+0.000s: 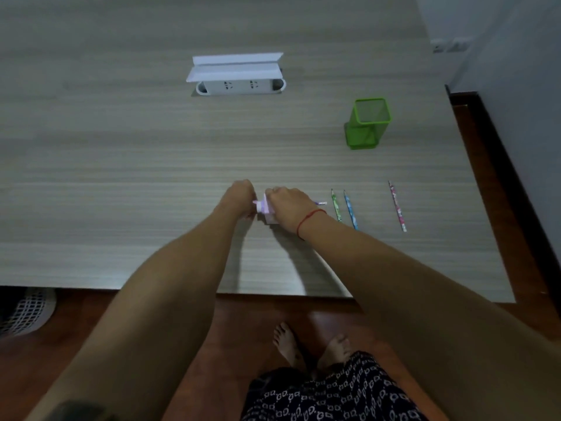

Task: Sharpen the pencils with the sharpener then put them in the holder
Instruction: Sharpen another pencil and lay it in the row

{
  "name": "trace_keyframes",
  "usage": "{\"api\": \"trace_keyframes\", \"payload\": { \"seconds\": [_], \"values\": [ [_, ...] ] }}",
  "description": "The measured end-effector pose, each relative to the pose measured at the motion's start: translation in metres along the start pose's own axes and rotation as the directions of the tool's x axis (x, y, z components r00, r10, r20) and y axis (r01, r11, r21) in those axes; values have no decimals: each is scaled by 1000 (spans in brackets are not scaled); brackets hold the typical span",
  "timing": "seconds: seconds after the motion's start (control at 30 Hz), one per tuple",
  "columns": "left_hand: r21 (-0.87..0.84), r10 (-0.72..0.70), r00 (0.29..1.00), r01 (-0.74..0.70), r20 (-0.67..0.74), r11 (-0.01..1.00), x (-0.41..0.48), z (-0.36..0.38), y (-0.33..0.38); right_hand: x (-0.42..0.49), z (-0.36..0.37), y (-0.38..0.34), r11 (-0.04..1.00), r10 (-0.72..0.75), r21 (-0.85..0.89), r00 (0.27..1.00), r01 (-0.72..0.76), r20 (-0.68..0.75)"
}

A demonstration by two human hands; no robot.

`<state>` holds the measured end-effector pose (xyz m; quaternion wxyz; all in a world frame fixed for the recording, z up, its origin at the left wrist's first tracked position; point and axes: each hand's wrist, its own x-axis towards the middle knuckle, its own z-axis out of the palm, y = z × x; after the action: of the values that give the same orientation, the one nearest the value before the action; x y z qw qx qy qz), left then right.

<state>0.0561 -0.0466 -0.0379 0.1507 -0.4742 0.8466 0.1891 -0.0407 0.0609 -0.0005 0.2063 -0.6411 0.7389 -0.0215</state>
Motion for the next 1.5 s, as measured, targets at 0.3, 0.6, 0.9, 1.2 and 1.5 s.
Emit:
{"api": "trace_keyframes", "payload": {
  "seconds": [0.3, 0.6, 0.9, 1.2, 1.5],
  "values": [
    [-4, 36, 927, -37, 374, 999, -4, -72, 7, 5, -5, -5, 999, 39, -37, 999, -39, -4],
    [-76, -108, 755, 205, 646, 976, -10, 6, -2, 7, 1, -9, 999, 41, -32, 999, -42, -33],
    [-175, -149, 988, 154, 38, 972, -8, 20, -2, 0, -3, -4, 998, 66, 19, 997, -65, -47],
    [-64, -46, 994, 53, 101, 997, -24, -8, 6, -8, -11, 13, 994, 70, 92, 997, -67, -27],
    [-336, -115, 993, 101, -23, 936, -26, -13, 32, -19, 0, 40, 982, 135, 124, 990, -139, 42]
  ]
}}
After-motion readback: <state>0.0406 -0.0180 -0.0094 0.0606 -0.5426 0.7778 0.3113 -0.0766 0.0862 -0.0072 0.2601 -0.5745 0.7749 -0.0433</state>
